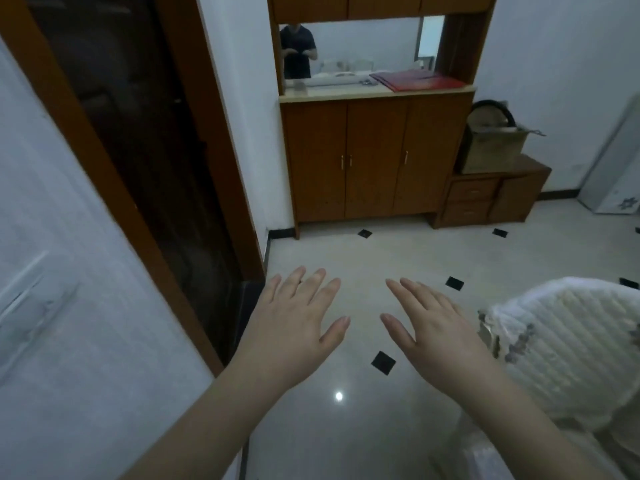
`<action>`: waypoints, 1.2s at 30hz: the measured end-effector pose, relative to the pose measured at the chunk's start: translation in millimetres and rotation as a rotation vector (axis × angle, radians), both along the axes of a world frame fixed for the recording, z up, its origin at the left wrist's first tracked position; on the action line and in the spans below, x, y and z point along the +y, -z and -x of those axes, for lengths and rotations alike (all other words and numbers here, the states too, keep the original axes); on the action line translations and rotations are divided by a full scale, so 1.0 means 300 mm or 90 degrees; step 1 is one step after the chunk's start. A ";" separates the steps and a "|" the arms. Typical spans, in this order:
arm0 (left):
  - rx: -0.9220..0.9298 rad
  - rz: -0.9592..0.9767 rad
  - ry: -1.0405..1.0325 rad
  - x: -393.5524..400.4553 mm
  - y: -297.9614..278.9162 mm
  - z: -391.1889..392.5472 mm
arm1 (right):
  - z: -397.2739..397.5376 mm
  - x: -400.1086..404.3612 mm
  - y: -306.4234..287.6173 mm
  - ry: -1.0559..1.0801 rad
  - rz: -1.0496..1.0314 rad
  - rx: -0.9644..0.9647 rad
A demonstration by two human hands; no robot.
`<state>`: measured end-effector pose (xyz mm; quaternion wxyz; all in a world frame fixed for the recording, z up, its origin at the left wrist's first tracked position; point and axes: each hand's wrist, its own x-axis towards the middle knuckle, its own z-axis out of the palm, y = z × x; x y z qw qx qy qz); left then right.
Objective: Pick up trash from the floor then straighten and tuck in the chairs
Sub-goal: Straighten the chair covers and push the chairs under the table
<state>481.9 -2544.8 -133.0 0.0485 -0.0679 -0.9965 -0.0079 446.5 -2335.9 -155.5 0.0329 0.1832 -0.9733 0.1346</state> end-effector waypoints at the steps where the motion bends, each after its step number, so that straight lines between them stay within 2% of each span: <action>1: 0.001 -0.001 -0.003 -0.008 -0.003 0.046 | 0.056 -0.006 -0.004 -0.003 -0.001 0.005; 7: -0.011 -0.012 -0.037 -0.057 -0.004 0.310 | 0.352 -0.117 -0.038 0.000 0.018 -0.004; 13: 0.021 -0.053 -0.028 -0.195 0.035 0.620 | 0.649 -0.271 -0.023 0.007 0.016 0.045; 17: 0.027 -0.071 -0.022 -0.269 0.032 0.825 | 0.819 -0.312 -0.032 0.052 -0.014 0.049; 22: 0.049 -0.055 0.047 -0.286 0.023 1.084 | 0.980 -0.284 -0.013 0.134 -0.031 0.065; 27: 0.031 -0.062 0.116 -0.171 0.039 1.321 | 1.113 -0.200 0.017 0.203 -0.048 0.079; 36: 0.002 -0.061 0.218 0.193 0.122 1.704 | 1.380 0.101 0.103 0.330 -0.065 0.091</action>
